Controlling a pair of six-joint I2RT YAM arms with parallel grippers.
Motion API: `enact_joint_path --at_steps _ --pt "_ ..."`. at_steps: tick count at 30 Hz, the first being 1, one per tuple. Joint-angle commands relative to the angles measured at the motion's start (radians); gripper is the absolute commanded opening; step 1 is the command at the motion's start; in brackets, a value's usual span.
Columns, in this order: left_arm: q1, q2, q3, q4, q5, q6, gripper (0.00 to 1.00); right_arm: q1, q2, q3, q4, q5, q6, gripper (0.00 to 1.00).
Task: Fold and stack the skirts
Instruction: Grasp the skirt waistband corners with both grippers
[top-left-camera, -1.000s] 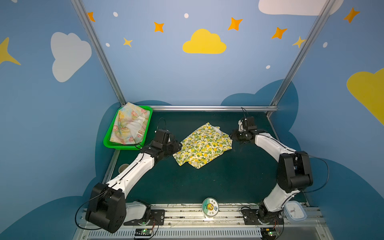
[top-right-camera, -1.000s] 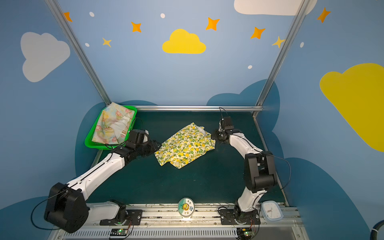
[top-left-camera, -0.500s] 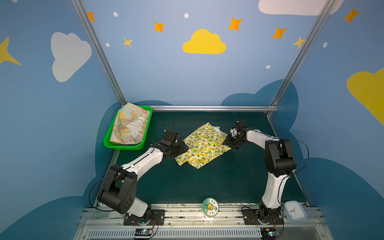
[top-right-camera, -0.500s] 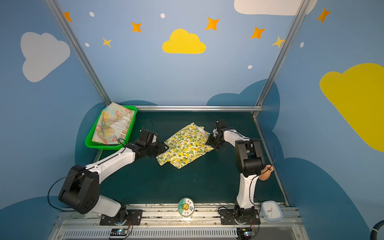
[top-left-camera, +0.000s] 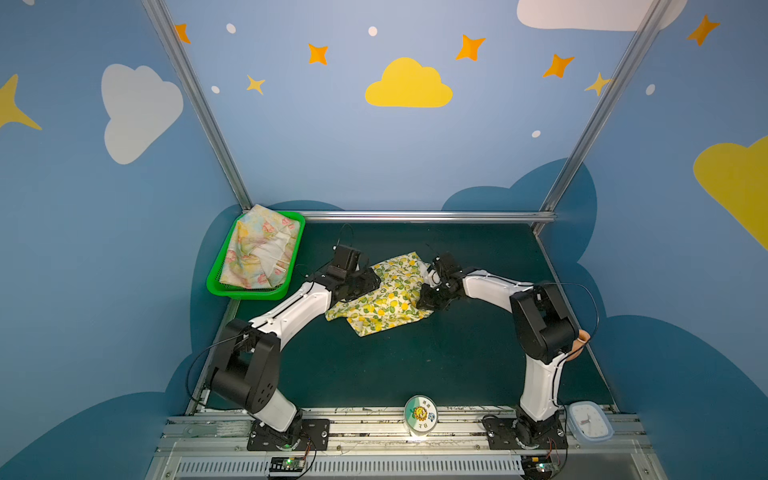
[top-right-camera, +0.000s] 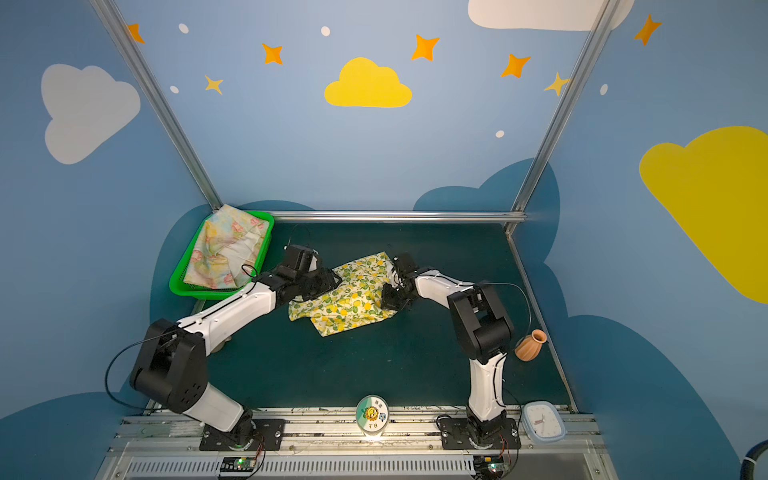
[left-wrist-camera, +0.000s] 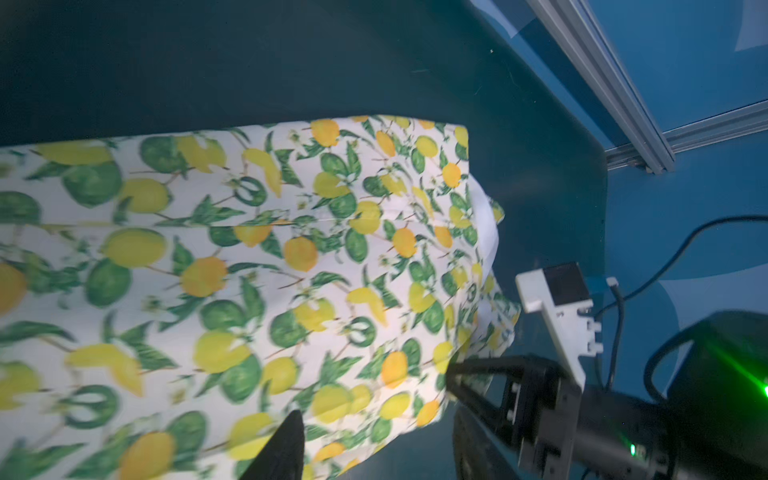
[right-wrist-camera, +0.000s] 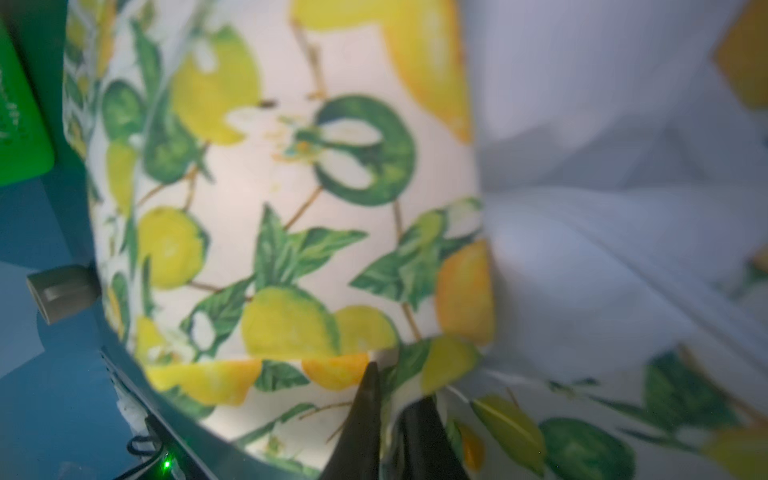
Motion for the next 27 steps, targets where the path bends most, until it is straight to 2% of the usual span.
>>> enact_joint_path --at_steps 1,5,9,13,17,22,27 --pt "-0.001 0.056 0.084 -0.046 0.01 0.052 0.58 0.062 -0.104 -0.015 -0.025 0.04 0.009 0.27" --pt "-0.036 0.156 0.193 -0.085 0.082 0.09 0.62 0.035 -0.21 -0.089 -0.057 0.027 0.009 0.43" --pt "-0.119 0.299 0.383 -0.248 0.051 0.2 0.65 -0.053 -0.331 -0.191 -0.07 0.02 -0.015 0.58" --pt "-0.172 0.431 0.543 -0.339 0.023 0.232 0.66 -0.142 -0.39 -0.261 -0.059 0.015 -0.021 0.6" --pt "-0.192 0.536 0.675 -0.423 -0.002 0.237 0.65 -0.189 -0.381 -0.273 -0.055 0.007 -0.028 0.59" --pt "-0.199 0.6 0.746 -0.483 -0.054 0.246 0.62 -0.21 -0.373 -0.283 -0.015 -0.001 -0.019 0.57" --pt "-0.201 0.63 0.766 -0.501 -0.078 0.247 0.53 -0.22 -0.376 -0.285 0.001 -0.02 -0.014 0.56"
